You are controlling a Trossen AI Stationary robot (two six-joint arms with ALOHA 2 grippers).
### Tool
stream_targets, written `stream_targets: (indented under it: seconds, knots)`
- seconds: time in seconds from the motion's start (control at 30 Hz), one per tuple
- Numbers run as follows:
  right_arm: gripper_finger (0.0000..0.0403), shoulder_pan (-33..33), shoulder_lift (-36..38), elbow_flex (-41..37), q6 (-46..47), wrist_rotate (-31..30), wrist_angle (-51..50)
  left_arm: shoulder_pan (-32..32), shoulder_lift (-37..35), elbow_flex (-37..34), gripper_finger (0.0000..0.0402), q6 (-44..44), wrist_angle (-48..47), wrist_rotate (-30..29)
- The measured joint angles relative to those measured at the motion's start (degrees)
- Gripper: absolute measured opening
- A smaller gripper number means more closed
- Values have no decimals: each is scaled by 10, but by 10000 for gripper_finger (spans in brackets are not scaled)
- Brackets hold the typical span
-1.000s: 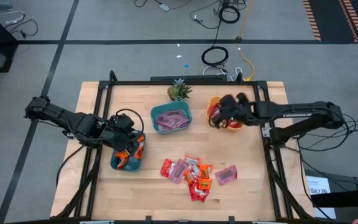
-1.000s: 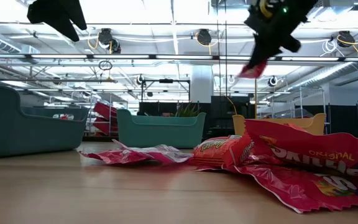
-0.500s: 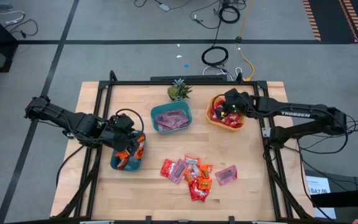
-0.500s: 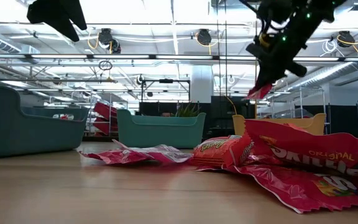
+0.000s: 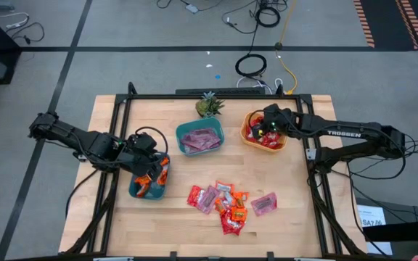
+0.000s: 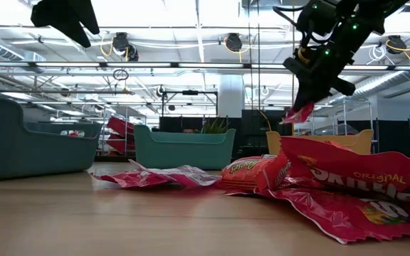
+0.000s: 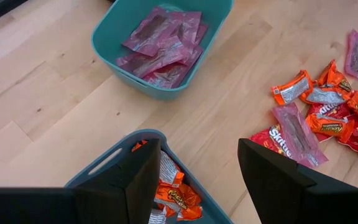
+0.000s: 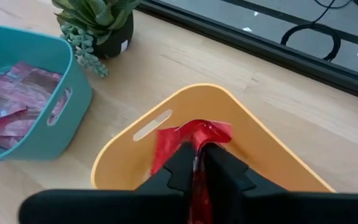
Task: Sort candy
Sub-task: Put the red candy into the yellow bin, then put the pink candy into the light blue bin
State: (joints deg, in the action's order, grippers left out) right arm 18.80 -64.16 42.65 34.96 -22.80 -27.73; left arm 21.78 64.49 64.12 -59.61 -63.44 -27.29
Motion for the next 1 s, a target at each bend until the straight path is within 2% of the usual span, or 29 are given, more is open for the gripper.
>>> stream_targets:
  seconds: [0.53,0.73,1.0]
  knots:
    - [159,0,0,0,4,-10,-4,0,0,0,224,0,0,0]
    - [177,0,0,0,4,-9,-4,0,0,0,224,0,0,0]
    - [176,0,0,0,-6,14,-4,0,0,0,224,0,0,0]
